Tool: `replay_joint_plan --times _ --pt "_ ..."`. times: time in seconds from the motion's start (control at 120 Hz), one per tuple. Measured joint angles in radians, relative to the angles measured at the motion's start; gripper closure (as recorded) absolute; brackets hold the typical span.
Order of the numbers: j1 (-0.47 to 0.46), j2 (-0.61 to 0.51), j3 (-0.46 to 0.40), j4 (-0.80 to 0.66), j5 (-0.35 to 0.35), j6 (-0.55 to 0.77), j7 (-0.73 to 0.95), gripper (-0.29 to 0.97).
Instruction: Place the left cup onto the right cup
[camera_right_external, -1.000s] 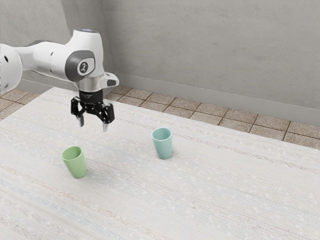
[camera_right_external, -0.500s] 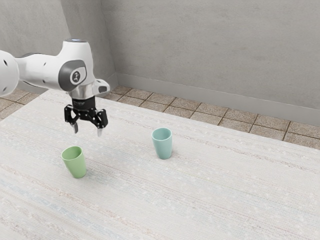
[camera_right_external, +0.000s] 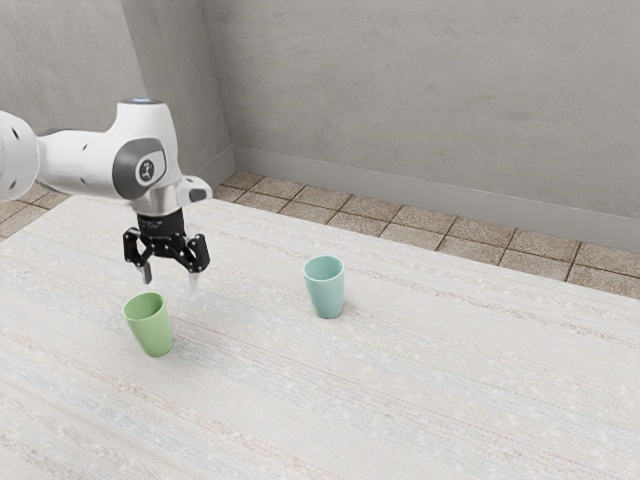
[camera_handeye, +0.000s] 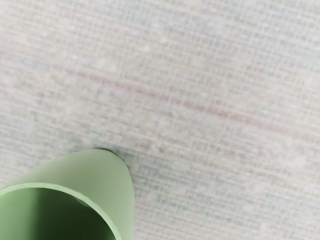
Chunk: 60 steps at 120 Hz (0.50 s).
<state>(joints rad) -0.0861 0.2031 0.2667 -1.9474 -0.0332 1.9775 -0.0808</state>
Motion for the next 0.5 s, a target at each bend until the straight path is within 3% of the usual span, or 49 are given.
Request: replay_joint_plan --times 0.5 --pt "0.001 -0.047 0.0 -0.081 -0.005 0.021 0.015 0.0"
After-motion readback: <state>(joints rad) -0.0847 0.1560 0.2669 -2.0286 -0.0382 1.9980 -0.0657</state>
